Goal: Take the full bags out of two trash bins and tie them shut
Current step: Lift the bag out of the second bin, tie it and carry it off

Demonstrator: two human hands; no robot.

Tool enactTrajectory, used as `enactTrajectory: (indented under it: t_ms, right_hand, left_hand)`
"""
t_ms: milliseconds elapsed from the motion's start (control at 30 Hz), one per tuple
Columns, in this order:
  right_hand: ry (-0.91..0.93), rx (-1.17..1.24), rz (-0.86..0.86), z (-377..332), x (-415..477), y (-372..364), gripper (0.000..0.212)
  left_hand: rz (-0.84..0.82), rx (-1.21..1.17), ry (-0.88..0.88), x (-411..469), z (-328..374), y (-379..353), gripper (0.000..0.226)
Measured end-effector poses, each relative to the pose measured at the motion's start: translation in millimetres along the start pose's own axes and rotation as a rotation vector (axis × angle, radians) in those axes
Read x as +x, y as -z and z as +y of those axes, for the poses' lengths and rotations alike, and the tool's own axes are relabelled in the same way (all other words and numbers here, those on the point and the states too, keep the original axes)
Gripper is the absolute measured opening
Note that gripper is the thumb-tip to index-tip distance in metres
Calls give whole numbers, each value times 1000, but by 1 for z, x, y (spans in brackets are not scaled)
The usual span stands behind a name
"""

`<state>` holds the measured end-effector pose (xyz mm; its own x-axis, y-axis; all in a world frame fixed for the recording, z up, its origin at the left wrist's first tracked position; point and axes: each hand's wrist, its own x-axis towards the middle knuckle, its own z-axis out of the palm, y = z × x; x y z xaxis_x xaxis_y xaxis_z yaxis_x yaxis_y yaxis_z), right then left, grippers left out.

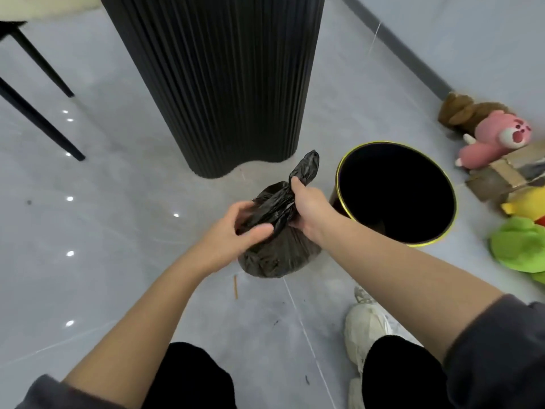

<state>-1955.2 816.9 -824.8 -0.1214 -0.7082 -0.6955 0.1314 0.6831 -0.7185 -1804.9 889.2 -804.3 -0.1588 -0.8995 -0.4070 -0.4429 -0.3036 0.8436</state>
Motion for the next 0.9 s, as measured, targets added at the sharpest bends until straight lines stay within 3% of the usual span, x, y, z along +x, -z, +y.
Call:
enactTrajectory:
  t_ms: [67,133,200,333,400,533,700,800,900]
  right_hand:
    - [7,-27,1,4,5,3,41]
    - [43,-83,-21,5,11,4,33]
    - [114,-257,-52,-1,9,4,32]
    - [395,-761,-69,-14,7,20,49]
    - [453,-852,-146,-19,12,30,51]
    - [413,-721,-393,-20,22,39,43]
    - [411,-500,-430,-13,24,38,32]
    - [371,-413,-423,-13,30,38,33]
    - [291,-260,-457,-9,40,46,30]
  left_hand:
    - [-20,323,-14,7,-19,-10,62]
    - [96,515,6,18,-30,-18,34]
    - [239,434,31,27,-29,-19,19]
    - [365,117,17,43,-17,-8,27]
    - [381,-45,-7,48,-12,-8,33]
    - [263,-101,-108,59,-6,-14,28]
    - [-92,0,-181,69,-7,-28,44]
    - [29,-13,-113,81,-12,-36,24]
    - [112,-71,-35,88,-17,-34,34]
